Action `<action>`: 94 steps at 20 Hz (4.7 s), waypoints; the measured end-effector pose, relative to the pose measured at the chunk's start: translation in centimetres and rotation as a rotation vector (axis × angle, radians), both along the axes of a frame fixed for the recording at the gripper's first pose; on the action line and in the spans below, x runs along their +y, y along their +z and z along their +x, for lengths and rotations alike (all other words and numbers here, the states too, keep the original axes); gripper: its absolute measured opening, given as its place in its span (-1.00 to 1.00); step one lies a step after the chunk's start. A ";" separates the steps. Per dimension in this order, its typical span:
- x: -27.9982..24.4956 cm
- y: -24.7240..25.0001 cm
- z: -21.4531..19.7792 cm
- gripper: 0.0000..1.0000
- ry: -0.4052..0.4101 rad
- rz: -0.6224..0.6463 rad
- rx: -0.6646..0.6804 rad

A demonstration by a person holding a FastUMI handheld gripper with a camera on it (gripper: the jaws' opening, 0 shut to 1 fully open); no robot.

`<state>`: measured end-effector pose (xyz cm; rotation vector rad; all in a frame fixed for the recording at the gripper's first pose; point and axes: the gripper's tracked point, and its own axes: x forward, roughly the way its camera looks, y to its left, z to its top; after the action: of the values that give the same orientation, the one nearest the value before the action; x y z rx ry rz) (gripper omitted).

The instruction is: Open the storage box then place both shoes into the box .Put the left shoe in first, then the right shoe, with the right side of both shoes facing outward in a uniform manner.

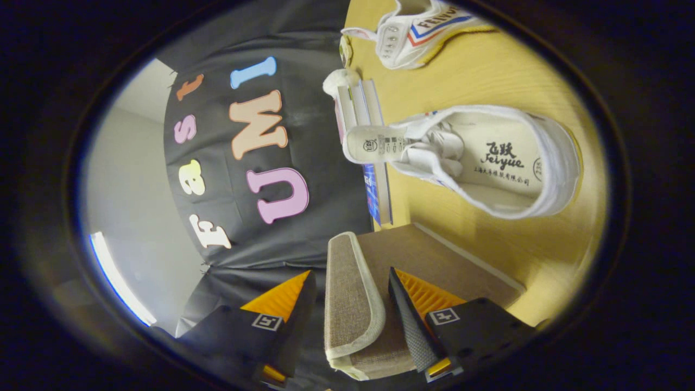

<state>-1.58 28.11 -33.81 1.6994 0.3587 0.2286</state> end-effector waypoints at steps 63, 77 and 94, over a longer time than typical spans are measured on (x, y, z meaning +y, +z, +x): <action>19.0 19.5 -1.8 0.96 0.209 -0.947 -0.327; -9.8 6.8 -0.6 0.97 0.167 -1.473 0.078; -16.8 -8.7 0.4 0.70 0.518 -1.647 0.311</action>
<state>-1.23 11.36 -42.55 -0.0162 0.8880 -0.0116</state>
